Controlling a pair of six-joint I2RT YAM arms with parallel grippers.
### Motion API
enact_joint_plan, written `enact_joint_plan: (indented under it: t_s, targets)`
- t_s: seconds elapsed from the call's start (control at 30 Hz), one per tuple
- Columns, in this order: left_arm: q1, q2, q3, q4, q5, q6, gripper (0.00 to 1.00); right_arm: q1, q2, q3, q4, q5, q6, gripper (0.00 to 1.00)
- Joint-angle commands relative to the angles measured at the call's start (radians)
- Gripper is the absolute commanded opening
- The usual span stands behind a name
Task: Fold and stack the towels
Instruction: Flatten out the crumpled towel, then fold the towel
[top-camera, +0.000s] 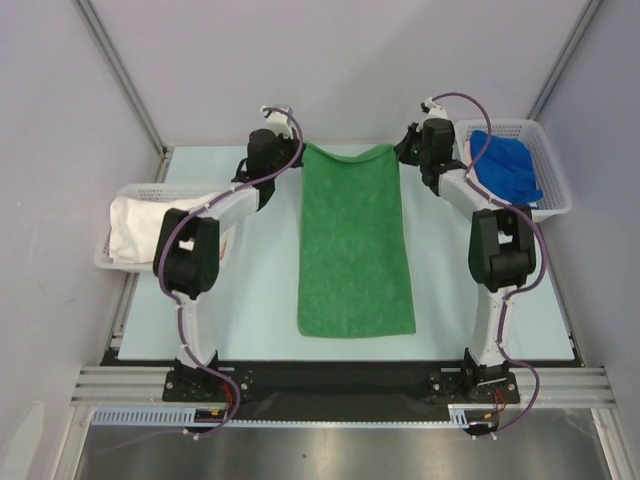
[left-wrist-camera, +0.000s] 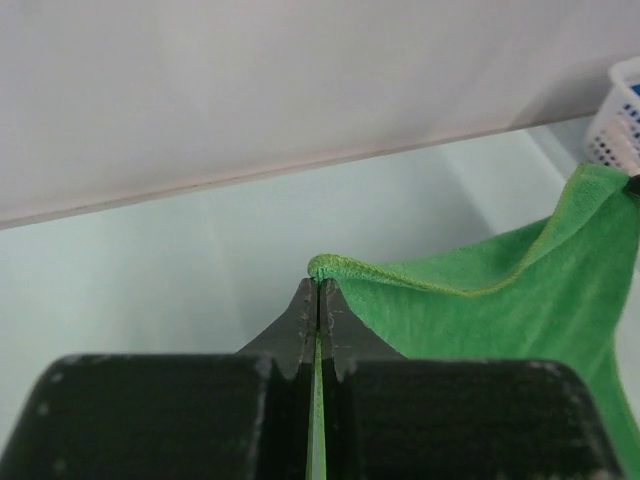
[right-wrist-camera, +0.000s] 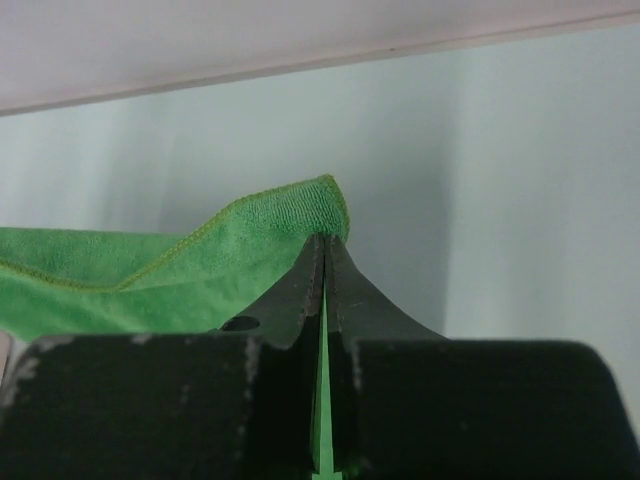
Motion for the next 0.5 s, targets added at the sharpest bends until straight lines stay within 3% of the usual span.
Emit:
enact_joint_plan:
  t_s: [0.0,0.2,0.47]
  targets:
    - [0.025,0.062,0.142,0.063,0.044,-0.041,0.00,-0.021,0.073,0.170,0.075,-0.054,0.051,0.00]
    - [0.028,0.079,0.156,0.064,0.081,-0.078,0.00,-0.030,0.098,0.176,0.040,-0.037,0.069,0.00]
    - [0.000,-0.096,-0.132,0.108,0.095,-0.107,0.00,-0.027,-0.121,-0.131,0.026,-0.031,0.098,0.00]
